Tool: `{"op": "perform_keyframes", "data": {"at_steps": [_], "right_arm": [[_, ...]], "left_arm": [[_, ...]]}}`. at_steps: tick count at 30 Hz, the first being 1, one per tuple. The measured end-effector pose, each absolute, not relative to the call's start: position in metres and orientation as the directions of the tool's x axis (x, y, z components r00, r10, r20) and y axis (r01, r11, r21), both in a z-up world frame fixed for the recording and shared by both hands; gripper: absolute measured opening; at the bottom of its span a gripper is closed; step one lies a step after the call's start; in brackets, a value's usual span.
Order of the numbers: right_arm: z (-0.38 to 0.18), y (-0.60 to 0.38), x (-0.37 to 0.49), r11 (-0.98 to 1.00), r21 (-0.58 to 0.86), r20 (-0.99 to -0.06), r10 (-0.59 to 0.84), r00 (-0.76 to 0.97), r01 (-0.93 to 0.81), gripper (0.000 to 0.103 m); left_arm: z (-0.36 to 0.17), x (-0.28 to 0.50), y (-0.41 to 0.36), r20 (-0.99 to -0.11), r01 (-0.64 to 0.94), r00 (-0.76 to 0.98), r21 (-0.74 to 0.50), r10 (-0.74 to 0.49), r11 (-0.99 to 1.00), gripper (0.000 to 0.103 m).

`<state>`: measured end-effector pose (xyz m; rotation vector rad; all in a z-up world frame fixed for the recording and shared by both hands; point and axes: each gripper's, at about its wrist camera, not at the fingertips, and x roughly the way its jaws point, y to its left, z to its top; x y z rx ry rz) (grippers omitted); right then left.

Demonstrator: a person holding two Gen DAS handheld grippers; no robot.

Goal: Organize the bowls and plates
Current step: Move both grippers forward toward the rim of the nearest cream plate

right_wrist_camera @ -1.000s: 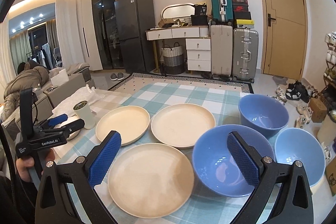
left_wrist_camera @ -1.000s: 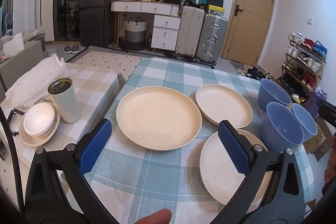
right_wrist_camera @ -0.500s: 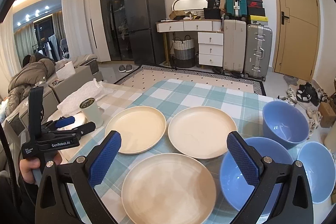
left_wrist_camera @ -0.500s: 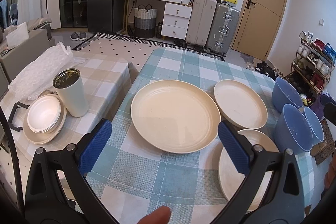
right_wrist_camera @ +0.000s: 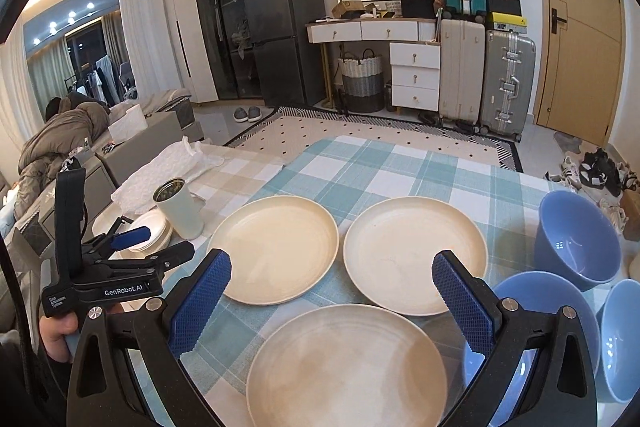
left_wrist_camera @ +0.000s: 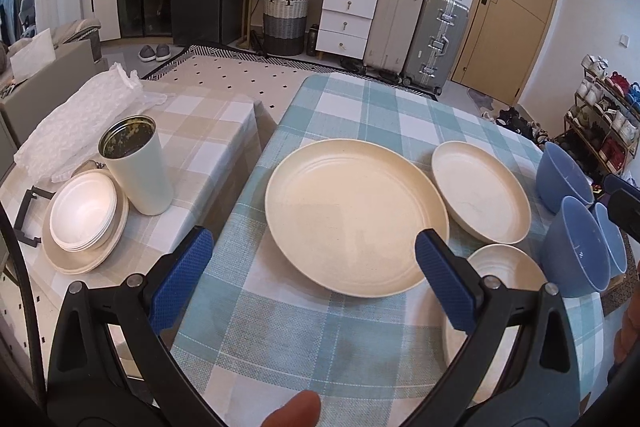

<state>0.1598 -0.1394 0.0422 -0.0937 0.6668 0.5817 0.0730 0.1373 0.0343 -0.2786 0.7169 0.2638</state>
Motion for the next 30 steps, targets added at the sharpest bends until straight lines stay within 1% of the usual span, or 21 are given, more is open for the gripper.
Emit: {"op": "perform_keyframes", "data": {"at_steps": [6, 10, 18, 24, 29, 30], "right_arm": [[0.026, -0.12, 0.174, 0.829, 0.117, -0.638, 0.485, 0.599, -0.546, 0.103], [0.013, -0.109, 0.185, 0.828, 0.128, -0.658, 0.482, 0.578, -0.545, 0.103], [-0.008, -0.092, 0.201, 0.834, 0.141, -0.692, 0.469, 0.549, -0.534, 0.103], [-0.026, -0.082, 0.213, 0.834, 0.149, -0.718, 0.461, 0.522, -0.531, 0.1], [-0.041, -0.077, 0.222, 0.835, 0.17, -0.742, 0.458, 0.489, -0.524, 0.097], [-0.043, -0.076, 0.223, 0.834, 0.175, -0.747, 0.459, 0.481, -0.524, 0.094]], "left_arm": [[0.018, 0.083, 0.157, -0.702, -0.369, 0.697, -0.171, 0.15, 0.913, 0.1], [0.006, 0.091, 0.166, -0.719, -0.389, 0.675, -0.157, 0.165, 0.908, 0.1], [-0.019, 0.106, 0.166, -0.755, -0.381, 0.64, -0.148, 0.145, 0.913, 0.1], [-0.026, 0.109, 0.173, -0.761, -0.386, 0.637, -0.175, 0.124, 0.906, 0.1], [-0.033, 0.111, 0.182, -0.774, -0.404, 0.62, -0.175, 0.127, 0.898, 0.092], [-0.035, 0.112, 0.183, -0.779, -0.405, 0.615, -0.178, 0.123, 0.897, 0.091]]}}
